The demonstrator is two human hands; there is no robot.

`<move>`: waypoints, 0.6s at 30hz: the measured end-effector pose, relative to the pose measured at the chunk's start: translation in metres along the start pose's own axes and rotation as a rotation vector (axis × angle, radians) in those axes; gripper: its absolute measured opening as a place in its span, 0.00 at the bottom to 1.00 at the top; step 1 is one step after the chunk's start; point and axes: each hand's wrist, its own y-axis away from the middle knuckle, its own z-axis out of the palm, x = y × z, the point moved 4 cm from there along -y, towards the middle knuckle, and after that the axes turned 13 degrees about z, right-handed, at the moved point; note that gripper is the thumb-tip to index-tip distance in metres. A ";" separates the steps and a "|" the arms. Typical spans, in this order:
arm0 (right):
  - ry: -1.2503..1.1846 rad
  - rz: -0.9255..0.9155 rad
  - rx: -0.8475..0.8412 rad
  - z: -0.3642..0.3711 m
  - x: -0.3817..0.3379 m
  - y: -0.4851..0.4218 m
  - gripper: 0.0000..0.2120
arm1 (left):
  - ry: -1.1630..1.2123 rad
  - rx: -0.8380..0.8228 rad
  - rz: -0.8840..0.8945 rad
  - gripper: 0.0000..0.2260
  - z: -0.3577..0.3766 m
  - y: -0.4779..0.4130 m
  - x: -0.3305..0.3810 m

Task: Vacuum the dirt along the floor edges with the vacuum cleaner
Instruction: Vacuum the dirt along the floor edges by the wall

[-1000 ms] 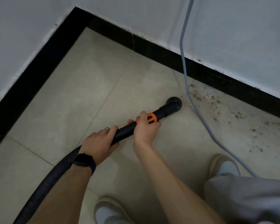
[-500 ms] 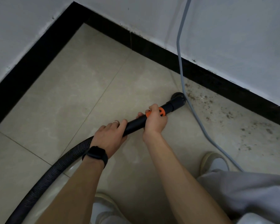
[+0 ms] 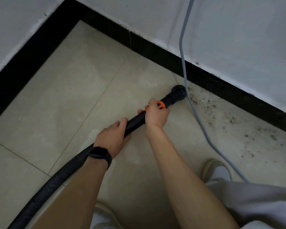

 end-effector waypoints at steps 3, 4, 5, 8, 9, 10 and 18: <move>0.144 -0.026 0.047 0.007 -0.012 -0.003 0.14 | 0.118 -0.026 -0.050 0.12 0.003 -0.009 -0.003; 0.199 -0.038 0.061 0.010 -0.017 -0.004 0.15 | 0.148 -0.025 -0.065 0.12 0.004 -0.013 -0.003; 0.251 -0.052 0.074 0.012 -0.022 -0.005 0.16 | 0.180 -0.017 -0.079 0.13 0.004 -0.018 -0.003; 0.389 -0.096 0.094 0.018 -0.041 -0.010 0.16 | 0.284 0.014 -0.123 0.13 0.006 -0.031 0.002; 0.431 -0.113 0.103 0.020 -0.046 -0.011 0.16 | 0.312 0.019 -0.137 0.12 0.007 -0.034 0.003; 0.474 -0.131 0.117 0.020 -0.050 -0.012 0.17 | 0.335 0.019 -0.150 0.12 0.008 -0.037 0.005; 0.566 -0.183 0.202 0.012 -0.053 -0.017 0.25 | 0.407 -0.025 -0.158 0.09 0.008 -0.044 0.009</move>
